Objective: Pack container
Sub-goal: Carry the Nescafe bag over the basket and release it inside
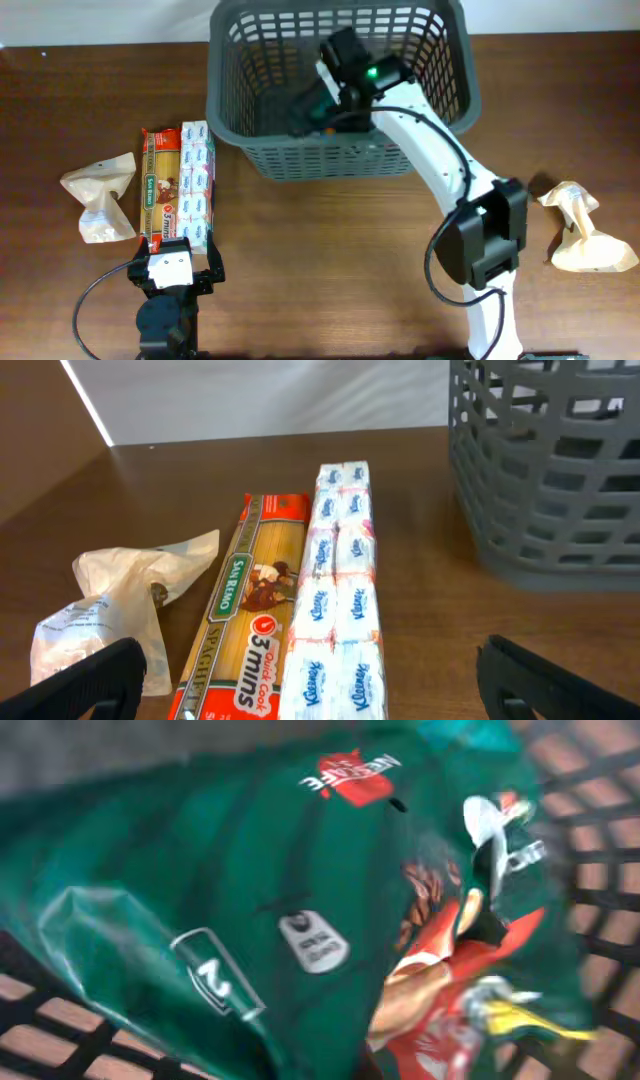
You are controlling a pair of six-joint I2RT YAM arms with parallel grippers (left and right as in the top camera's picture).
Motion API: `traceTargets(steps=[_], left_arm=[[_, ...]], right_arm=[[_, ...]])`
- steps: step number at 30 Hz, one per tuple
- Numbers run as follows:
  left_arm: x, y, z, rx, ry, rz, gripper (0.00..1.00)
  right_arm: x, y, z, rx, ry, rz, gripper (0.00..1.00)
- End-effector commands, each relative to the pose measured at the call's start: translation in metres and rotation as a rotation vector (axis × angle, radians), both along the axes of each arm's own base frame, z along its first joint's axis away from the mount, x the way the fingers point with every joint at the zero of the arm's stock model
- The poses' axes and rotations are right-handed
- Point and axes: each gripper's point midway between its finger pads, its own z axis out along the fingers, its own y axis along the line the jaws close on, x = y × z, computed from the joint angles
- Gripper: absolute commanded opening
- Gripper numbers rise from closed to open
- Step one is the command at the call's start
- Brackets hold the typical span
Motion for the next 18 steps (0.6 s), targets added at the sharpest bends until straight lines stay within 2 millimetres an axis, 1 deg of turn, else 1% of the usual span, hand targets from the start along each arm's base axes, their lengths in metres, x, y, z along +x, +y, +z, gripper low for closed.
traceTargets(steps=[1, 2, 3, 4, 5, 6, 7, 9, 10, 11, 13, 14, 15, 16, 17, 18], left_arm=[[0.000, 0.001, -0.001, -0.004, -0.002, 0.007, 0.99], [0.000, 0.001, -0.001, -0.004, -0.002, 0.007, 0.99], [0.000, 0.001, -0.001, -0.004, -0.002, 0.007, 0.99], [0.000, 0.001, -0.001, -0.004, -0.002, 0.007, 0.99], [0.000, 0.001, -0.001, -0.004, -0.002, 0.007, 0.99], [0.000, 0.001, -0.001, -0.004, -0.002, 0.007, 0.99], [0.000, 0.001, -0.001, -0.004, -0.002, 0.007, 0.99], [0.000, 0.001, -0.001, -0.004, -0.002, 0.007, 0.99], [0.000, 0.001, -0.001, -0.004, -0.002, 0.007, 0.99], [0.000, 0.001, -0.001, -0.004, -0.002, 0.007, 0.99], [0.000, 0.001, -0.001, -0.004, -0.001, 0.007, 0.99], [0.000, 0.001, -0.001, -0.004, -0.002, 0.007, 0.99], [0.000, 0.001, -0.001, -0.004, -0.002, 0.007, 0.99], [0.000, 0.001, -0.001, -0.004, -0.002, 0.007, 0.99], [0.000, 0.001, -0.001, -0.004, -0.002, 0.007, 0.99], [0.000, 0.001, -0.001, -0.004, -0.002, 0.007, 0.99]], right_arm=[[0.006, 0.001, 0.023, 0.025, -0.068, -0.017, 0.03], [0.006, 0.002, 0.024, 0.026, -0.071, -0.017, 0.04], [0.006, 0.001, 0.025, 0.027, -0.074, -0.018, 0.09], [0.007, 0.000, 0.028, 0.019, -0.084, -0.022, 0.51], [0.008, -0.004, 0.033, 0.006, -0.101, -0.031, 0.76], [0.009, -0.009, 0.043, -0.011, -0.125, -0.043, 0.92], [0.012, -0.020, 0.075, -0.040, -0.200, -0.072, 1.00], [0.015, -0.036, 0.128, -0.067, -0.322, -0.118, 0.99], [0.013, -0.045, 0.164, -0.072, -0.403, -0.142, 0.99], [0.009, -0.050, 0.190, -0.064, -0.455, -0.148, 0.99], [-0.006, -0.065, 0.255, -0.007, -0.585, -0.184, 0.99], [-0.016, -0.074, 0.281, 0.020, -0.636, -0.194, 0.99], [-0.026, -0.084, 0.304, 0.038, -0.682, -0.205, 0.99], [-0.038, -0.100, 0.327, 0.049, -0.728, -0.223, 0.99], [-0.048, -0.116, 0.341, 0.052, -0.760, -0.254, 0.99], [-0.058, -0.138, 0.354, 0.043, -0.790, -0.300, 0.99]])
